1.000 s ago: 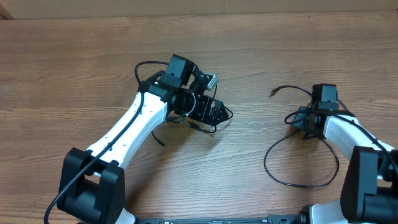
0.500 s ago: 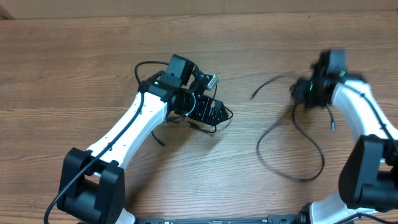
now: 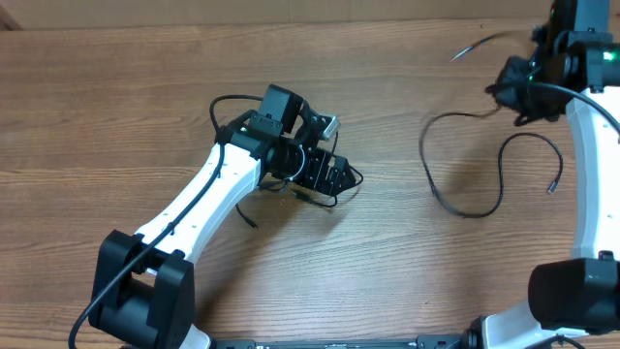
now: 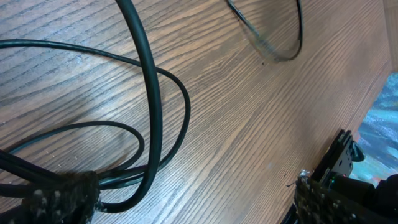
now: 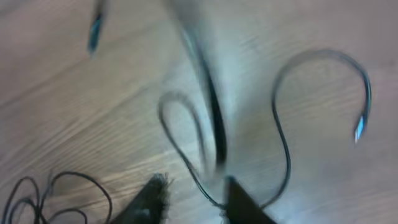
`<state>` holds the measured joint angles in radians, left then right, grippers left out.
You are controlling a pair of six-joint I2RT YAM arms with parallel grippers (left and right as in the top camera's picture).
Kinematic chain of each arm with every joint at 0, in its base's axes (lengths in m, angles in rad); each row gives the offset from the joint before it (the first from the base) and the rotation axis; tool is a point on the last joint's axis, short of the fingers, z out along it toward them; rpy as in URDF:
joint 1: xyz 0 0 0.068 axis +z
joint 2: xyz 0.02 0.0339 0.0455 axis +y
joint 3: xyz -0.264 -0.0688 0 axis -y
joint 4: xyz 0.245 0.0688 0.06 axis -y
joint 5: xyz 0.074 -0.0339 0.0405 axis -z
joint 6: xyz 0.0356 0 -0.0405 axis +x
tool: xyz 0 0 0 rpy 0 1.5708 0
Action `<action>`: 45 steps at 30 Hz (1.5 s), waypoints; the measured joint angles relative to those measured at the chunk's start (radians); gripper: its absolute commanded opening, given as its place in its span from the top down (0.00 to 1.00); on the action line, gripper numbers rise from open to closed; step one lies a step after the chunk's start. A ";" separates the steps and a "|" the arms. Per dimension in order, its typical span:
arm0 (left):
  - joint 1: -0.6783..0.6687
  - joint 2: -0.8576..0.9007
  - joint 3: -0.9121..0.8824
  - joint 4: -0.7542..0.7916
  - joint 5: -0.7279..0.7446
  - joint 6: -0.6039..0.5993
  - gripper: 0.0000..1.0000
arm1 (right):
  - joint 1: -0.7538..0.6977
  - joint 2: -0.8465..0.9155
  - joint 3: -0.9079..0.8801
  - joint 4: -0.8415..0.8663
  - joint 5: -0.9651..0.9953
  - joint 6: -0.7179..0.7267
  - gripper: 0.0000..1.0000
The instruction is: Untangle cables
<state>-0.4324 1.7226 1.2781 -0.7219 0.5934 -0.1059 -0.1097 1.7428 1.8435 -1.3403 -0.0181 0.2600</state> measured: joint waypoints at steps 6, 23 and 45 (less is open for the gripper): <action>0.000 0.000 0.000 0.000 0.000 0.000 0.00 | 0.001 0.040 -0.058 -0.032 0.064 0.080 0.12; 0.000 0.000 0.000 0.000 0.000 0.000 0.00 | 0.001 0.056 -0.465 0.021 0.054 0.283 0.00; 0.000 0.000 0.000 0.000 0.000 0.000 0.00 | 0.122 0.058 -0.712 0.464 -0.181 -0.381 0.12</action>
<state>-0.4324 1.7226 1.2781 -0.7216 0.5934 -0.1059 0.0120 1.8004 1.1313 -0.8761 -0.1993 -0.1207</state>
